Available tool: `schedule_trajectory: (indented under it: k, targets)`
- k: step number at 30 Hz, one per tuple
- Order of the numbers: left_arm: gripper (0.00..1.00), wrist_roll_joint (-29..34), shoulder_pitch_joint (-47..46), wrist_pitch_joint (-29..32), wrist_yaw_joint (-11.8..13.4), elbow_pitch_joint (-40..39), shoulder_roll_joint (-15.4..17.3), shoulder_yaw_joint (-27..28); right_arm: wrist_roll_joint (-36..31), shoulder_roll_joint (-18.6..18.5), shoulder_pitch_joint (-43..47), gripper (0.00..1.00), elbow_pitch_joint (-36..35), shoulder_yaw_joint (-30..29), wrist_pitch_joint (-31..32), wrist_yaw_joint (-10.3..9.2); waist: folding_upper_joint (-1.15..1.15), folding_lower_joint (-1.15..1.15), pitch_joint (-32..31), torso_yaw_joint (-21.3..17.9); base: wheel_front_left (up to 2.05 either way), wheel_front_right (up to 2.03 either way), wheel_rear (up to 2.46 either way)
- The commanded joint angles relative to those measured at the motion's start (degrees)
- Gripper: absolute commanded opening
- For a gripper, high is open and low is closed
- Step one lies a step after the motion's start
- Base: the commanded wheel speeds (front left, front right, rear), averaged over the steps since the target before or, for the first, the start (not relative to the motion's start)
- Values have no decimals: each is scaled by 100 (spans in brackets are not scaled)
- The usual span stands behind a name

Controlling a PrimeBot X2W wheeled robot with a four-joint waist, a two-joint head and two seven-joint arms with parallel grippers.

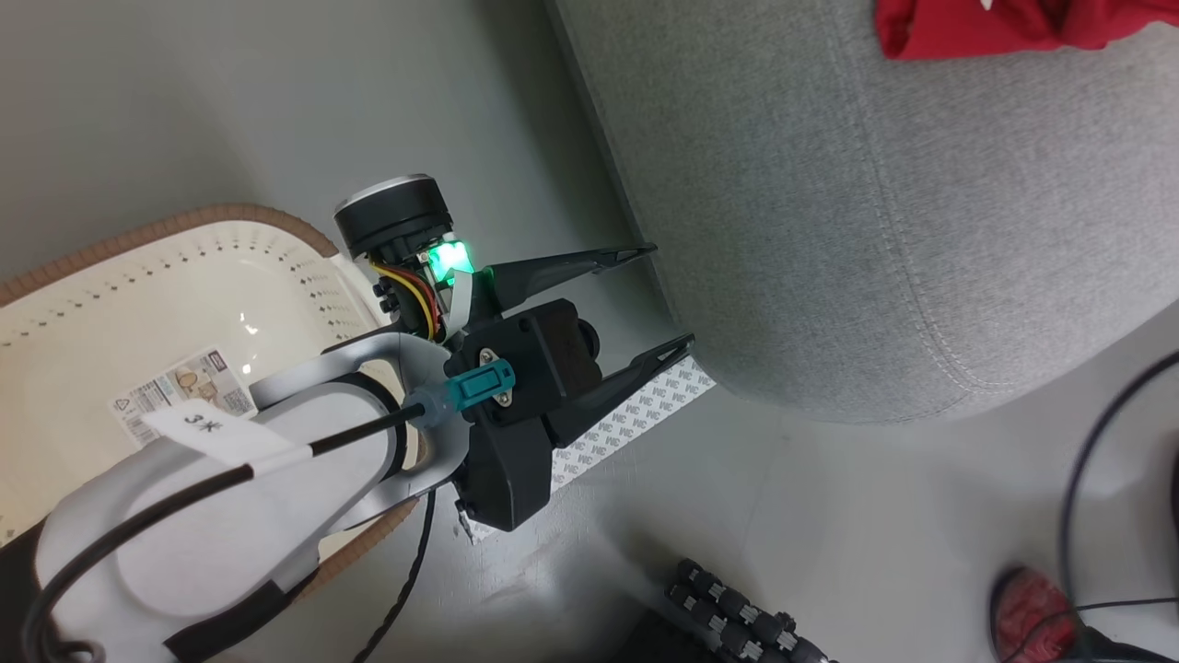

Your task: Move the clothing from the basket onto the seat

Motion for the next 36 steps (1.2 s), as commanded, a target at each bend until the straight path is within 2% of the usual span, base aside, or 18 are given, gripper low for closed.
schedule_trajectory:
  k: [1, 8, 12, 20, 21, 22, 25, 28, 36]
  targets:
    - [100, -20, -73, 46, 10, -43, 67, -24, -139, 172, 214, 0, 309, 69, -5, -2, -1, -1, 114, 23, 0, 0, 0]
    - [100, -39, -56, 157, 46, -138, 182, -44, -412, 769, 510, 0, 1440, 188, -5, -2, -1, -1, 218, 88, 0, 0, 0]
    - [100, -57, -78, 202, 87, -197, 225, -23, -515, 1020, 544, 0, 1814, 143, -5, -2, -1, -1, 250, 110, 0, 0, 0]
    - [100, -149, 64, 99, 193, -120, 151, -4, -796, 1151, 544, 0, 2062, 212, -5, -2, -1, -1, 153, 138, 0, 0, 0]
    - [100, -166, 87, 83, 214, -98, 144, -1, -874, 1149, 567, 35, 2013, 202, -5, -2, -1, -1, 121, 145, 0, 0, 0]
    - [100, -198, 118, 52, 251, -71, 135, 26, -966, 1147, 612, 100, 1949, 236, -5, -2, -1, -1, 79, 152, 0, 0, 0]
    - [100, -292, 203, -89, 339, 8, 76, 119, -1125, 1210, 776, 100, 1771, 216, -5, -2, -1, -1, -106, 215, 0, 0, 0]
    - [100, -353, 325, -321, 482, 134, 6, 215, -1090, 1235, 1009, 100, 1518, 438, -5, -2, -1, -1, -374, 345, 0, 0, 0]
    - [100, -740, 947, -1134, 905, 678, -28, 612, -510, 869, 1869, 100, 1007, 1786, -5, -2, -1, -1, -1188, 843, 0, 0, 0]
